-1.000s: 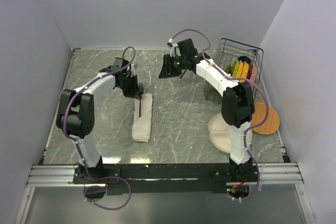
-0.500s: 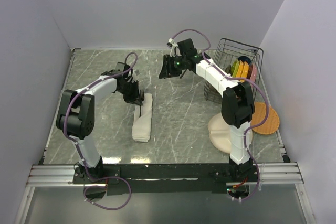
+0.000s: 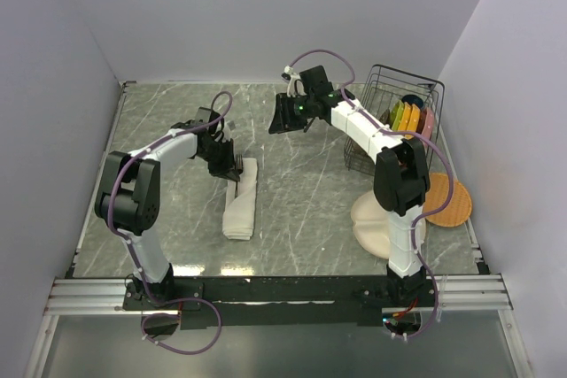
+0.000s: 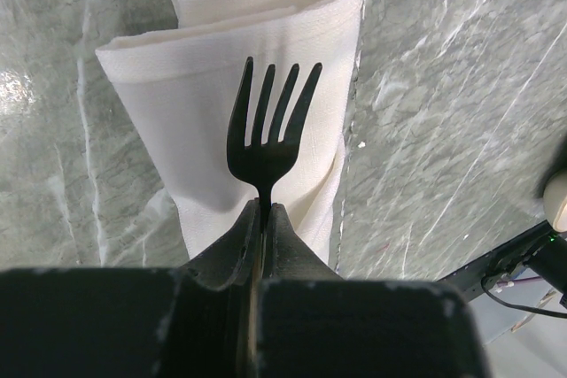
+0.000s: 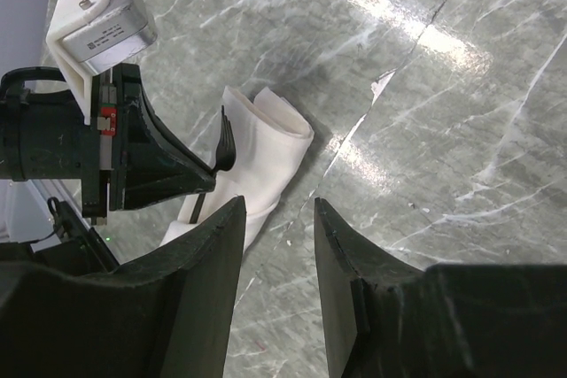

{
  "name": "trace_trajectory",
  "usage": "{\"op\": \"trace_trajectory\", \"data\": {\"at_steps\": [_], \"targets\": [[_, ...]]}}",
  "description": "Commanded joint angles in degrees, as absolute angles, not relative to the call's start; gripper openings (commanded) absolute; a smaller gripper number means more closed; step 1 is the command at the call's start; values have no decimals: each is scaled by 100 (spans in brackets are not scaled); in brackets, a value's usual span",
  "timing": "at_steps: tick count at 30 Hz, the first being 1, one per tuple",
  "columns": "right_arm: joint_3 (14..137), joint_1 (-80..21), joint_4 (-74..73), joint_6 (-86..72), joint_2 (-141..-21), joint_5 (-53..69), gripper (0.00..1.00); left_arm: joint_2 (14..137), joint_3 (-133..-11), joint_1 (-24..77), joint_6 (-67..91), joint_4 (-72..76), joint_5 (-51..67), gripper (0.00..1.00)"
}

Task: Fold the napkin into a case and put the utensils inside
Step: Insert the fork into the folded napkin.

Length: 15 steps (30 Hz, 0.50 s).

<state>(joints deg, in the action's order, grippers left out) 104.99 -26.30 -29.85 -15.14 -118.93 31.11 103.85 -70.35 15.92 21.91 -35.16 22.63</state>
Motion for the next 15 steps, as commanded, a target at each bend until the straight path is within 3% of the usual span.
{"op": "trace_trajectory", "data": {"at_steps": [1,15], "targets": [[10608,-2558,-3015,-1406,-11584,3059,45,10274,-7031,1626,2268,-3621,2285,7],[10863,-2487,-3138,-1310,-11716,2909,45,10397,-7040,1626,2215,-3753,2338,7]]}}
